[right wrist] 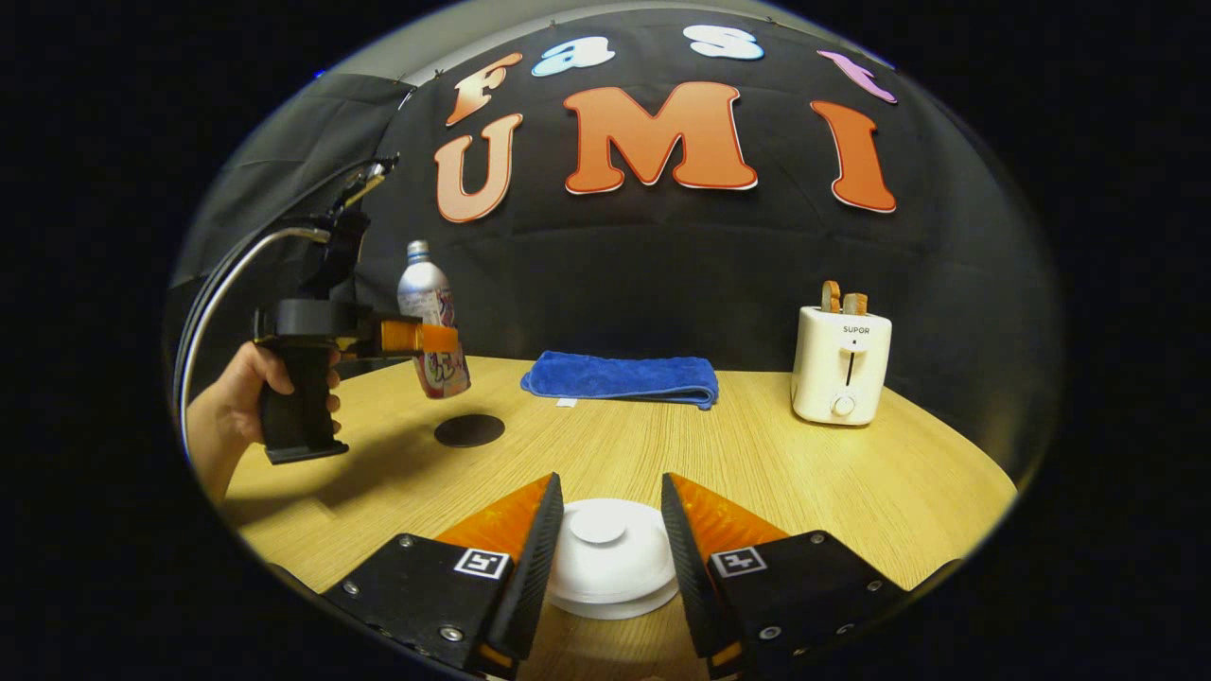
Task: Open the teacup lid with one hand, grasp the water bottle and pour water into the teacup with the other hand; after pouring, place the water bottle on the coaster and then close the teacup lid.
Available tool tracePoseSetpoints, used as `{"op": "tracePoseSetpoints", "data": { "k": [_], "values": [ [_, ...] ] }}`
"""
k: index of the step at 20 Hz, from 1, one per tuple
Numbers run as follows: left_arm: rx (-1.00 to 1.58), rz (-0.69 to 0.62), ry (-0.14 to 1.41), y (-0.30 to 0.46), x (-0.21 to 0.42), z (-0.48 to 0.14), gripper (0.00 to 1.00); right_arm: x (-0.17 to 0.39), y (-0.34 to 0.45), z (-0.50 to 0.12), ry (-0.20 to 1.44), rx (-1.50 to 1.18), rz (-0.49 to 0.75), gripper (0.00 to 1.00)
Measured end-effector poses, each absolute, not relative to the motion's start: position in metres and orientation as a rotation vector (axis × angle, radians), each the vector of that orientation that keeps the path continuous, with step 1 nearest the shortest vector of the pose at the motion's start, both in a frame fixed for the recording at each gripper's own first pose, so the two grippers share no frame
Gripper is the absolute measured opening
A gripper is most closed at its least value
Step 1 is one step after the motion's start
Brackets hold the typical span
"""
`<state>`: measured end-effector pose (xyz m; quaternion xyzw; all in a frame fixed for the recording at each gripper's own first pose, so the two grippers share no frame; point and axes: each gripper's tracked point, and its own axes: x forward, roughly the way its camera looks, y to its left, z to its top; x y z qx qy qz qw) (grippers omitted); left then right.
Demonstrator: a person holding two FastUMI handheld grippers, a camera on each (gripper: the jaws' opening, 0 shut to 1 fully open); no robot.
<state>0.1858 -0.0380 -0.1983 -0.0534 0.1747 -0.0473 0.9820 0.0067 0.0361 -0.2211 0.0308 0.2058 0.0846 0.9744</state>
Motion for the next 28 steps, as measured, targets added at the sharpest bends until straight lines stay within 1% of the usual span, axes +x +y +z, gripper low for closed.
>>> {"op": "tracePoseSetpoints", "data": {
  "k": [1,2,3,8,9,10,14,16,18,21,24,26,28],
  "values": [
    [-0.116,-0.096,0.363,-0.037,0.188,-0.204,0.84,0.005,0.035,-0.219,0.416,0.067,0.172,0.69],
    [-0.124,-0.097,0.376,-0.036,0.190,-0.209,0.84,0.005,0.034,-0.213,0.406,0.073,0.170,0.67],
    [-0.132,-0.098,0.387,-0.037,0.191,-0.215,0.84,0.006,0.032,-0.206,0.389,0.081,0.168,0.75],
    [-0.150,-0.115,0.459,-0.046,0.196,-0.246,0.84,0.007,0.022,-0.185,0.337,0.068,0.152,0.82],
    [-0.158,-0.114,0.474,-0.049,0.196,-0.252,0.82,0.008,0.020,-0.182,0.329,0.058,0.146,0.83],
    [-0.159,-0.111,0.470,-0.048,0.198,-0.252,0.82,0.009,0.018,-0.179,0.320,0.048,0.141,0.84],
    [-0.151,-0.106,0.475,-0.049,0.198,-0.254,0.82,0.012,0.016,-0.180,0.323,0.022,0.129,0.85],
    [-0.169,-0.118,0.481,-0.052,0.196,-0.257,0.88,0.013,0.017,-0.182,0.332,0.022,0.123,0.88],
    [-0.173,-0.126,0.497,-0.054,0.192,-0.262,0.89,0.012,0.018,-0.180,0.332,0.020,0.121,0.90],
    [-0.126,-0.138,0.516,-0.053,0.184,-0.268,0.95,0.015,0.020,-0.176,0.316,0.018,0.121,0.90],
    [-0.106,-0.167,0.522,-0.059,0.172,-0.265,0.94,0.012,0.027,-0.176,0.322,0.041,0.133,0.90],
    [-0.113,-0.178,0.513,-0.061,0.163,-0.260,0.95,0.012,0.029,-0.169,0.307,0.041,0.126,0.90],
    [-0.093,-0.176,0.508,-0.057,0.151,-0.257,0.95,0.010,0.030,-0.166,0.299,0.038,0.120,0.90]
  ]
}}
